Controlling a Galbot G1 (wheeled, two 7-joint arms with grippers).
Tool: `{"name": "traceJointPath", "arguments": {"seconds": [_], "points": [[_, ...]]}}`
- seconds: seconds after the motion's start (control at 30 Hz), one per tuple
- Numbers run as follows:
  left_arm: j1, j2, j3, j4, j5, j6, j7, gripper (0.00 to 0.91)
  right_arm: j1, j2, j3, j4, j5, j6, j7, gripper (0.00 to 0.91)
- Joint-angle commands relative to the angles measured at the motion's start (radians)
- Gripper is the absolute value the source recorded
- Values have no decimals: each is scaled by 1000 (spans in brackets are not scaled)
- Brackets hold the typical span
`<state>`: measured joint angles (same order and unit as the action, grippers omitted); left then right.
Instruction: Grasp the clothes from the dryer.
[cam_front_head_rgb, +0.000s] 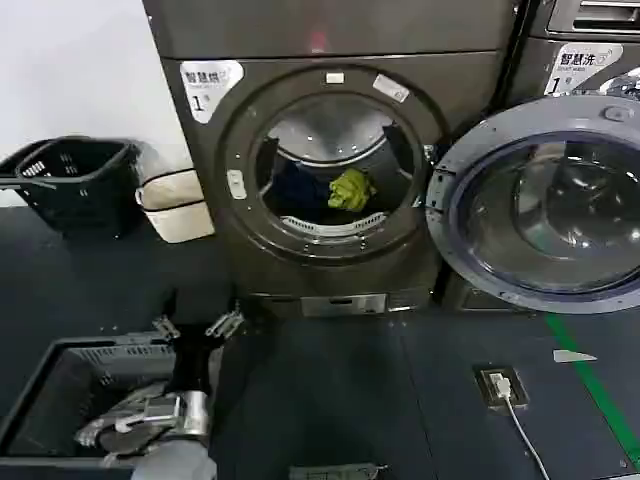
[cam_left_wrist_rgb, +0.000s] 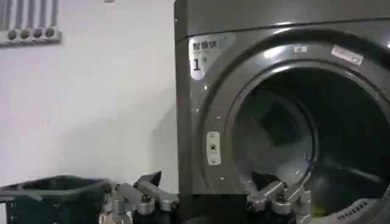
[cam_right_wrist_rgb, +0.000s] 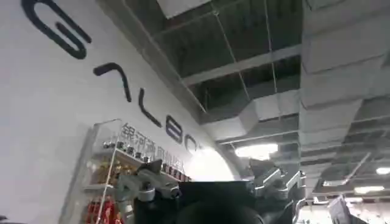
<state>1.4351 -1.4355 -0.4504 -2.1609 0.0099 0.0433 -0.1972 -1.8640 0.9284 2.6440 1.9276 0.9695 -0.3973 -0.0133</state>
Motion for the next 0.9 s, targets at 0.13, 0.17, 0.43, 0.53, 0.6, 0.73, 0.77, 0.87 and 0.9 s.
{"name": "traceJointPath", "arguments": {"seconds": [0.13,0.17,0.43,0.53,0.6,0.73,0.77,0.87,0.9], "points": [[-3,1,1,1,-2,7,3,907,3,3,-11,4,1,30,-4,907],[-4,-1,2,2,-1,8,4,907,3,2,-9,2,1,32,-4,907],[-5,-19,17,3,3,11,8,907,2,1,-8,-15,-24,30,3,907],[-5,-20,18,2,4,13,9,907,2,-1,-6,-27,-44,30,21,907],[-5,-21,21,3,6,14,11,907,1,-2,-6,-32,-46,27,26,907],[-7,-25,24,6,10,15,15,907,2,-3,-5,-32,-59,3,38,907],[-7,-26,24,6,10,15,15,907,1,-4,-4,-36,-62,2,39,907],[-9,-27,25,9,10,15,15,907,-1,-5,-4,-41,-70,-3,43,907],[-10,-28,26,10,12,15,16,907,0,-6,-5,-41,-73,-10,48,907]]}}
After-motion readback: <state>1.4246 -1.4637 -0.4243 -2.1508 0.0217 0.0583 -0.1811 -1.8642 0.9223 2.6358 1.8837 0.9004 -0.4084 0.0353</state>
